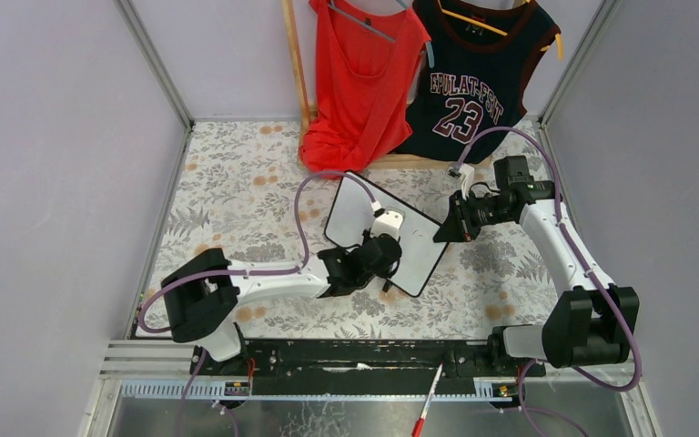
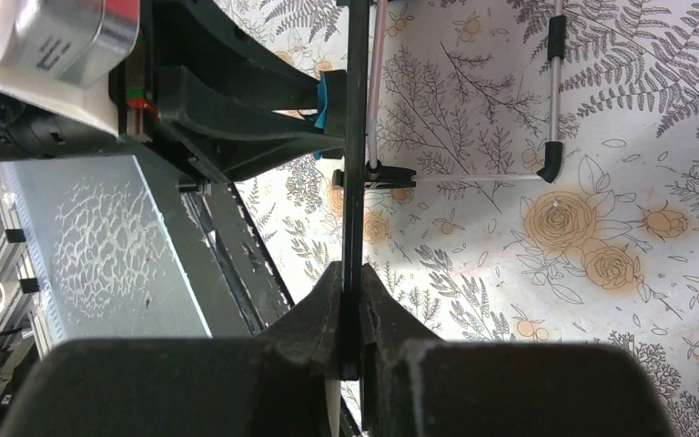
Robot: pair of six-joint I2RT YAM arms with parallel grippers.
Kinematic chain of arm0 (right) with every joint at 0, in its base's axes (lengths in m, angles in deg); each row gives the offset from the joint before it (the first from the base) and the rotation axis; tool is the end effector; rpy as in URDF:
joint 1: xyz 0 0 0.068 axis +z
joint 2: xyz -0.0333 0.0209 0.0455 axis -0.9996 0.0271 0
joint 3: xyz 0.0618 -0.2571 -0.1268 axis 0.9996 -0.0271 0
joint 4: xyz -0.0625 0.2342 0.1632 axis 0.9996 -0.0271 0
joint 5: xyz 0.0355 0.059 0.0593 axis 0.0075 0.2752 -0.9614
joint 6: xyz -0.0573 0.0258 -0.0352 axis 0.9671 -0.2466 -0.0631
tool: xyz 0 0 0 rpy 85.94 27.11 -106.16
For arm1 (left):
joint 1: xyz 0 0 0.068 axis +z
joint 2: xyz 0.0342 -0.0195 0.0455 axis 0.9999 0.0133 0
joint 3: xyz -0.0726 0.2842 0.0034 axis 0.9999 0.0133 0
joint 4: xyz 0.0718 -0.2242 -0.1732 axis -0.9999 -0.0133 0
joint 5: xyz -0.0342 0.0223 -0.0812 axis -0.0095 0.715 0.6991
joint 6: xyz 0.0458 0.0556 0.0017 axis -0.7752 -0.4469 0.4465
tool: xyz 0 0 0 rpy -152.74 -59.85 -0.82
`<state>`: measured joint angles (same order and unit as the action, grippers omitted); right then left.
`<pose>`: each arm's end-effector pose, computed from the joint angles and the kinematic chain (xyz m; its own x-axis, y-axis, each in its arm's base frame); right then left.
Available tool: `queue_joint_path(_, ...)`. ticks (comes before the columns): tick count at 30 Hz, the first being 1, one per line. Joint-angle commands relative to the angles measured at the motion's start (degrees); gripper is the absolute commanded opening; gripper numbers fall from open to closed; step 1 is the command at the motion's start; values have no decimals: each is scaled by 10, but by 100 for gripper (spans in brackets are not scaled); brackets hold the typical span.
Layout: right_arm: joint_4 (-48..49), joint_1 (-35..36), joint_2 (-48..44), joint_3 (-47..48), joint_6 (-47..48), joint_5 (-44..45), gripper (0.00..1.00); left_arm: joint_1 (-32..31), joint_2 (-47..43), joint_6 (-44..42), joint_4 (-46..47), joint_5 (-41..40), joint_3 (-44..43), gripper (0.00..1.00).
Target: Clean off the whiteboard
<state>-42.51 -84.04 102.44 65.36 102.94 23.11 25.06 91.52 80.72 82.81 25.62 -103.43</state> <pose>0.2790 0.0697 0.2824 -0.6454 -0.2966 -0.7039 -0.7370 0.4842 0.4717 0.1911 -0.3355 0.1940 -0.5512 0.1937 -0.8116 0.4646 0.8792 -0.1058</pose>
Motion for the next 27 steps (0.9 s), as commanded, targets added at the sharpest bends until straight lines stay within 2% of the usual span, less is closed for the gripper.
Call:
queue_joint_path(1,-18,10,-6,10,6,-46,0,-21,34,-5,35,26,-55,0)
queue_joint_path(6,-18,10,-5,10,7,-47,0,-49,60,0,36,31,-82,0)
queue_joint_path(13,-18,11,-4,10,9,-47,0,-56,61,-2,47,36,-98,0)
queue_joint_path(22,-19,12,-4,10,8,-47,0,-49,62,-60,22,-5,-156,0)
queue_joint_path(27,-21,13,-5,10,9,-46,0,-21,62,-99,2,-17,-190,0)
